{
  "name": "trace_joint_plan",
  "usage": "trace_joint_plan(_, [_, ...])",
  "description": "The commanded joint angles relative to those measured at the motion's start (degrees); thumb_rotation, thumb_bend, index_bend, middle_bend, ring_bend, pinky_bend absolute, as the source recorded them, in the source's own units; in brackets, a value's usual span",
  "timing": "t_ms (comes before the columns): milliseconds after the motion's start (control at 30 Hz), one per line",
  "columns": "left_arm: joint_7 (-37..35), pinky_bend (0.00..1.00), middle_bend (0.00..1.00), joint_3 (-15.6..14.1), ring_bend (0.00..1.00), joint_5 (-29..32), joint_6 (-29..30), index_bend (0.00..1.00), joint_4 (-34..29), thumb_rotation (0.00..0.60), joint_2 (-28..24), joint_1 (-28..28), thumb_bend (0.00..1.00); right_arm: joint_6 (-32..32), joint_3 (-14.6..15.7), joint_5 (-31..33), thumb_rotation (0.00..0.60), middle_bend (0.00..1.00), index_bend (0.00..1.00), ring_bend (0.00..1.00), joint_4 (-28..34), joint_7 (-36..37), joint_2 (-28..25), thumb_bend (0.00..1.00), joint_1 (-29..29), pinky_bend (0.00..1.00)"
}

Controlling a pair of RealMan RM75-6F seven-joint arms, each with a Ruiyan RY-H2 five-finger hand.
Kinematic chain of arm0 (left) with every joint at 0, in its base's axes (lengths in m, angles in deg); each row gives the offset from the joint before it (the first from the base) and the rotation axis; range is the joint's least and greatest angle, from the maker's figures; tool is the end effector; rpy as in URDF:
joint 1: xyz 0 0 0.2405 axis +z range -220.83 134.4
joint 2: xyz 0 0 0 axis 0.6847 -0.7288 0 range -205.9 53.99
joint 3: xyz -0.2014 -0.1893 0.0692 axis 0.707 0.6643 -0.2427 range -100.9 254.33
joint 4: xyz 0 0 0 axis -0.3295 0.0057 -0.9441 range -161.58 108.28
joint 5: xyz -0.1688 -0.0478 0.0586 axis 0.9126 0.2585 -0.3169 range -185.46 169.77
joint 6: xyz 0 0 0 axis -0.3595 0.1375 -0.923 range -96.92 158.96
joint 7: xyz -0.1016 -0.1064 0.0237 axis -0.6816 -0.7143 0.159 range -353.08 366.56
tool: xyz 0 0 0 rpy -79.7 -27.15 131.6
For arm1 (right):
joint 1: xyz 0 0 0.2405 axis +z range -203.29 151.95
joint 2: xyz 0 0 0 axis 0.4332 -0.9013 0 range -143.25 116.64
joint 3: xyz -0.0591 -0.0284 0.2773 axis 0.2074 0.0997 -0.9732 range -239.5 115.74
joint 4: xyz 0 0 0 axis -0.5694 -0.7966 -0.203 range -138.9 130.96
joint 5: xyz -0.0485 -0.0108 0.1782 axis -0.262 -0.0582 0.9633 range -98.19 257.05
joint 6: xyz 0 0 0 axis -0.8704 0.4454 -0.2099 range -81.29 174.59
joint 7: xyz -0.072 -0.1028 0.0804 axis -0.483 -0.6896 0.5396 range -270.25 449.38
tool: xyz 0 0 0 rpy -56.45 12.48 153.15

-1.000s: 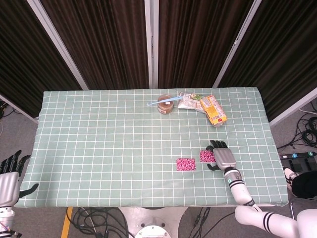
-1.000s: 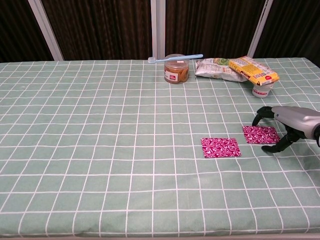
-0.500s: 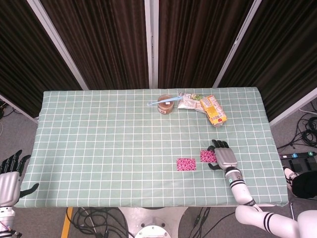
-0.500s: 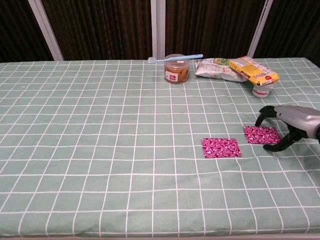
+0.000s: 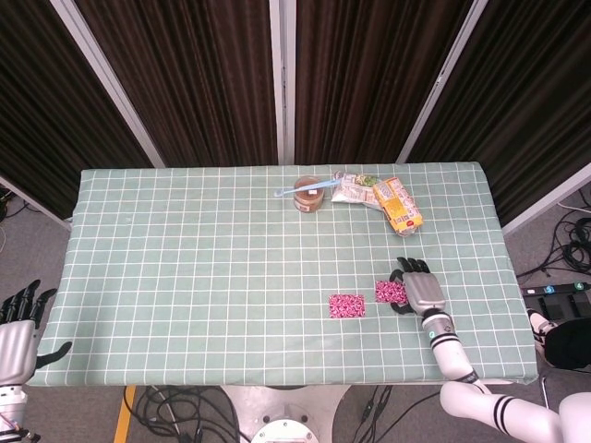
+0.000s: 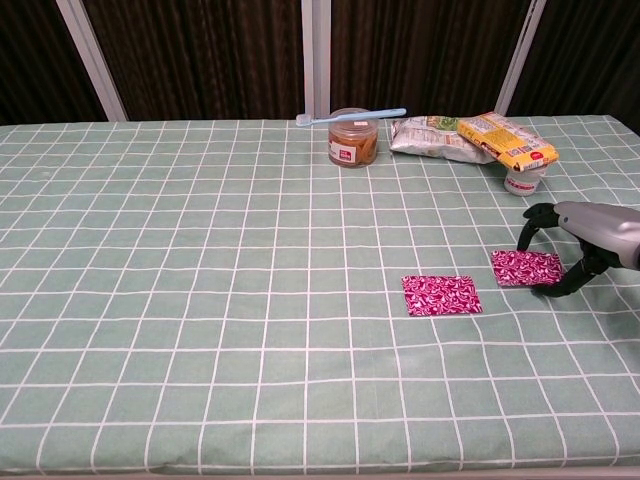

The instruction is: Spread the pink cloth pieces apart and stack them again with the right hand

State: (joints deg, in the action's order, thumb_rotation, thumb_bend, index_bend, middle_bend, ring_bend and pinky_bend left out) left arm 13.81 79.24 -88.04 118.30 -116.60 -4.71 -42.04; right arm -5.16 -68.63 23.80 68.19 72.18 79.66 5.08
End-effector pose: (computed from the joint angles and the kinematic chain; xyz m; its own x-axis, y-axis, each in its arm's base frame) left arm -0.3566 0.1477 0.1649 0.4269 0.0323 0.9037 0.8857 0.1868 -0.4251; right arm -0.2974 -0.3221 -0.0121 0.3788 -0.4310 0.8190 -0.9129 -0.0289 0.4071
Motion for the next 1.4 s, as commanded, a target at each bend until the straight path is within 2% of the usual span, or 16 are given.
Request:
trace_joint_plan(33, [0.0, 0.13, 0.15, 0.0, 0.11, 0.0, 0.0, 0.22, 0.0, 0.600, 0.0, 0.0, 0.16, -0.7, -0.4, -0.6, 0.547, 0.06, 0.36, 0.00, 1.6, 0.2, -1.2, 0.17, -0.1, 0.00])
trace_joint_plan(267, [0.0, 0.13, 0.15, 0.1, 0.11, -0.2, -0.1, 0.22, -0.1, 0.600, 0.0, -0.2, 0.16, -0.6, -1.4, -2.0, 0.547, 0.06, 0.36, 0.00, 9.5, 0.7, -5.1, 0.17, 0.6, 0.00])
trace_joint_plan(433, [-0.1, 0.13, 0.15, 0.0, 0.11, -0.1, 0.2, 0.22, 0.0, 0.600, -0.1, 0.0, 0.16, 1.0, -1.5, -2.0, 0.547, 0.06, 0.35, 0.00, 12.9, -0.5, -4.5, 0.17, 2.5, 0.00])
trace_joint_plan(867, [-0.9, 0.13, 0.15, -0.2, 0.11, 0.2, 0.2, 0.22, 0.8, 0.600, 0.3, 0.5, 0.16, 1.8, -0.3, 0.5, 0.543, 0.06, 0.34, 0.00, 10.4, -4.5, 2.4, 0.17, 5.7, 0.00])
trace_joint_plan(1400, [-1.6, 0.13, 0.15, -0.2, 0.11, 0.1, 0.3, 0.22, 1.5, 0.600, 0.7, 0.7, 0.16, 1.0, 0.7, 1.3, 0.550, 0.06, 0.33, 0.00, 8.7, -4.4, 3.6, 0.17, 5.5, 0.00])
